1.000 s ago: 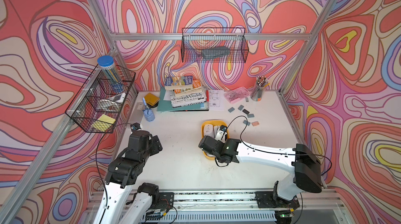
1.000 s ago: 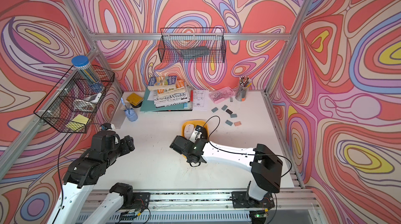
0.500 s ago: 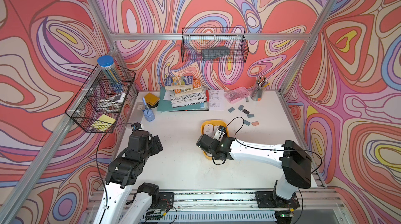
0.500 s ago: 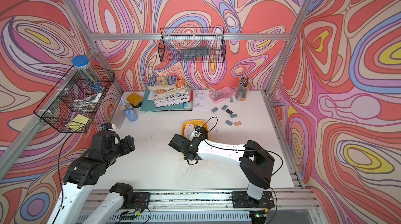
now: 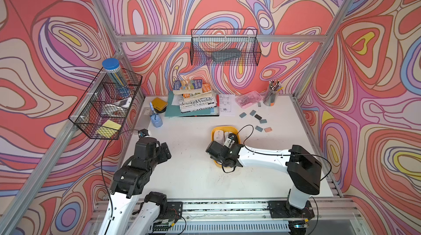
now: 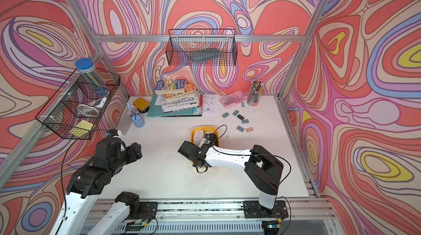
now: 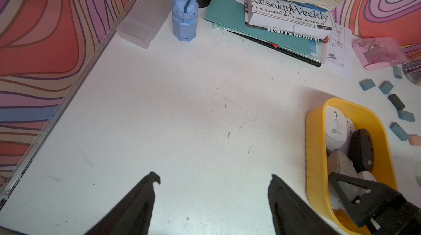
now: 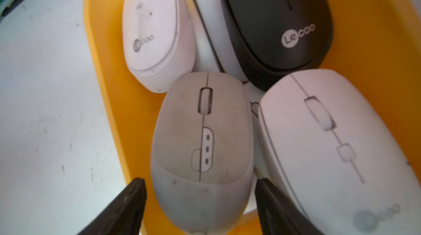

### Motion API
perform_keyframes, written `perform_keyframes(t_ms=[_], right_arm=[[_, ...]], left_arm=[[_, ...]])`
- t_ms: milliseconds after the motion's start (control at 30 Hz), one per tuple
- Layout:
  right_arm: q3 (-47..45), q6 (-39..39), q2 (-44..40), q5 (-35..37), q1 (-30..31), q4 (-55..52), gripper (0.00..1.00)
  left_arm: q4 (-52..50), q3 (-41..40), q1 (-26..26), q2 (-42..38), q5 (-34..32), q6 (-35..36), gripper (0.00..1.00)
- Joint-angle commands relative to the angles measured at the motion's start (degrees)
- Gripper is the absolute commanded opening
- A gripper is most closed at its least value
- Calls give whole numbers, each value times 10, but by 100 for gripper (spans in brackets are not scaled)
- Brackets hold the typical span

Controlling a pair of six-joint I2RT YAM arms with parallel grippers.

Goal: Take out the mouse from the storage box
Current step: Pick up the mouse from the storage box.

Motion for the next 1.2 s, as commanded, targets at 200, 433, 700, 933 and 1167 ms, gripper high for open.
perform_keyframes(t_ms=[200,433,700,933,1167], right_arm=[[-15,1,20,-9,-8,16,73],[-18,-15,11,-5,-8,25,58],[0,-62,-3,22,12,20,44],[52,-93,-14,84,40,-45,42],[56,-110,-48,103,42,-63,41]], left_arm=[[11,-10,-1,-8,7,6,82],[11,-11,-1,-10,7,3,82],[13,-11,-1,-11,7,2,82],[14,-12,-1,-12,8,1,82],[14,-12,-1,-11,8,2,82]])
